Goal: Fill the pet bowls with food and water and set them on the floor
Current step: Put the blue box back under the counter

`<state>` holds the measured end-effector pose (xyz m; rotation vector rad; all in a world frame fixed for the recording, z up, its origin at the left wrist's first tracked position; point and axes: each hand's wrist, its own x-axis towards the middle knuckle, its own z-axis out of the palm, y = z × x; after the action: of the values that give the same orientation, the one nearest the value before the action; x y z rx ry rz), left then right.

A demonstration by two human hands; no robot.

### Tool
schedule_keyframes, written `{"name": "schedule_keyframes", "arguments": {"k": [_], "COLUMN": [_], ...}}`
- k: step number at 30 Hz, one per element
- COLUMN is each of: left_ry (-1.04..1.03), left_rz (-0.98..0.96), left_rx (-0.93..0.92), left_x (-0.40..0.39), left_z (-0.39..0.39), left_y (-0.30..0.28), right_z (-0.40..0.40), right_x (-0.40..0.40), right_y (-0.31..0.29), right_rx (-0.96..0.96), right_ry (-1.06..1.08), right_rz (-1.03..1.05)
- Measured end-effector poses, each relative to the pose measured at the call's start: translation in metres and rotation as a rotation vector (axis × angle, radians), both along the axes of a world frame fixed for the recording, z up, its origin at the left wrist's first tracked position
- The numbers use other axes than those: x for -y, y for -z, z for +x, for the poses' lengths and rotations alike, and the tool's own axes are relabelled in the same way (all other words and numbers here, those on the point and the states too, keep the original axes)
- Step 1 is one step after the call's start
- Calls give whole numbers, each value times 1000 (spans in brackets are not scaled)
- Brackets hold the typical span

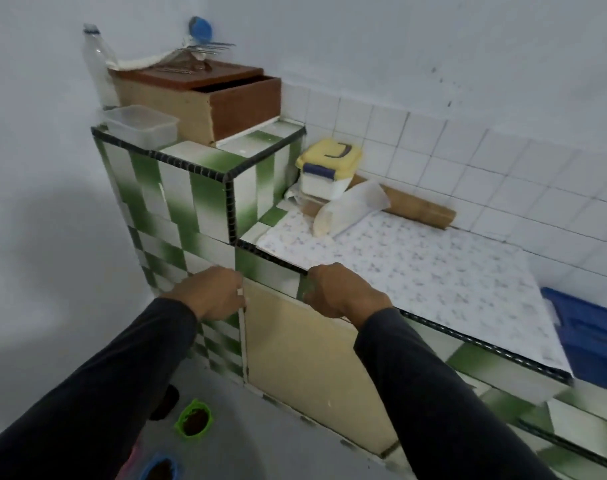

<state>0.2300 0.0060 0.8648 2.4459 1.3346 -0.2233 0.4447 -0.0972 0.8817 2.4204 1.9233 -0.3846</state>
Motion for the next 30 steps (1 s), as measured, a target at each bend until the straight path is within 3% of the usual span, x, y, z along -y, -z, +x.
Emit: {"name": "schedule_keyframes", "arguments": {"k": [16,30], "left_ry": [433,807], "left_rz": [39,38], "left_rx": [-127,-119], "left_x": [193,337], "left_z": [259,436], "left_y": [3,17], "right_z": [201,297], "right_x": [266,454], "right_y": [16,37], "right_rx": [-63,-92], "right_ry": [380,780], "right_rz": [10,4]}}
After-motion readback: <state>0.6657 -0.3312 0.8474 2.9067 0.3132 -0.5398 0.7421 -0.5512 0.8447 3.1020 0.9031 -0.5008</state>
